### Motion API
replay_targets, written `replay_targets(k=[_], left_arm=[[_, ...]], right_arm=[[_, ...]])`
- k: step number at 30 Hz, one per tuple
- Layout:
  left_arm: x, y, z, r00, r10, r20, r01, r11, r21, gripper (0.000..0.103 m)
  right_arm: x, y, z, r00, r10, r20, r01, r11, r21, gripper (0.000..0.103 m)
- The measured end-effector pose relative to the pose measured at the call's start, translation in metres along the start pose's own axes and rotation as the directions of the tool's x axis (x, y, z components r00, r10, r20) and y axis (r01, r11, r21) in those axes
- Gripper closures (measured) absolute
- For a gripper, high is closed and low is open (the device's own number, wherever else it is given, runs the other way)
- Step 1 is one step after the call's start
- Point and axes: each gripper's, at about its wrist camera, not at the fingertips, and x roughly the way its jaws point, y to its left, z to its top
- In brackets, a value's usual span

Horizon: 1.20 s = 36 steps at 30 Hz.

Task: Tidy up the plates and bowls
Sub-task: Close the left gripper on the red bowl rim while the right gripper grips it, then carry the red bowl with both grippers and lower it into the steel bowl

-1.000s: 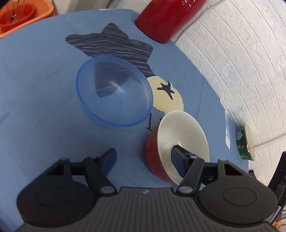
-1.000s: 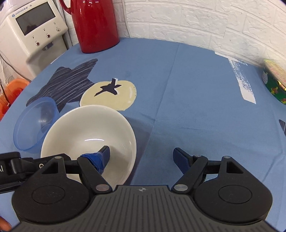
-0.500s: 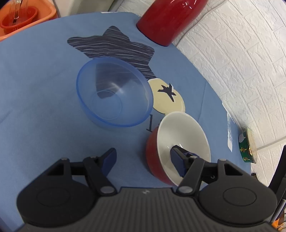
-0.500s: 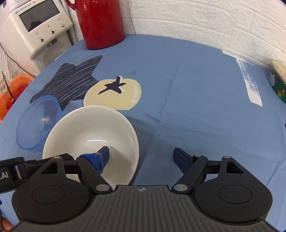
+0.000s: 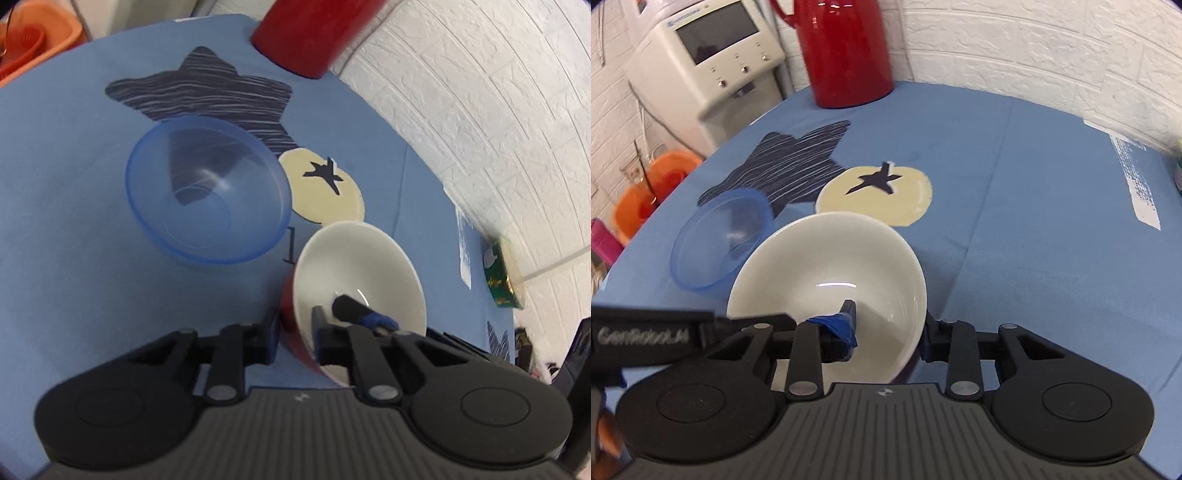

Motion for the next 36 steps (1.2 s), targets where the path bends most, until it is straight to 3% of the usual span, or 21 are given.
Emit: replay_targets(k=[8, 17, 28, 36], left_arm=[[-0.028, 0.007, -0.025, 0.998, 0.0, -0.061, 0.006, 0.996, 0.094, 0.098], [-0.11, -0.002, -0.096, 0.995, -0.051, -0.084, 0.066, 0.98, 0.186, 0.098], [-0.177, -0.013, -0.192, 0.979, -0.133, -0.155, 0.177, 0.93, 0.323, 0.098], [-0.191, 0.003, -0.249, 0.97, -0.115, -0.215, 0.194, 0.897, 0.397, 0.097]], right_arm=[[-0.031, 0.02, -0.034, 1.0, 0.01, -0.029, -0.009, 1.0, 0.013, 0.085], [-0.123, 0.046, -0.089, 0.999, -0.029, 0.017, 0.03, 0.999, -0.021, 0.083], [-0.21, 0.064, -0.185, 0.991, -0.132, 0.038, 0.131, 0.991, 0.019, 0.081], [-0.221, 0.072, -0.25, 0.991, -0.134, 0.021, 0.132, 0.988, 0.084, 0.08]])
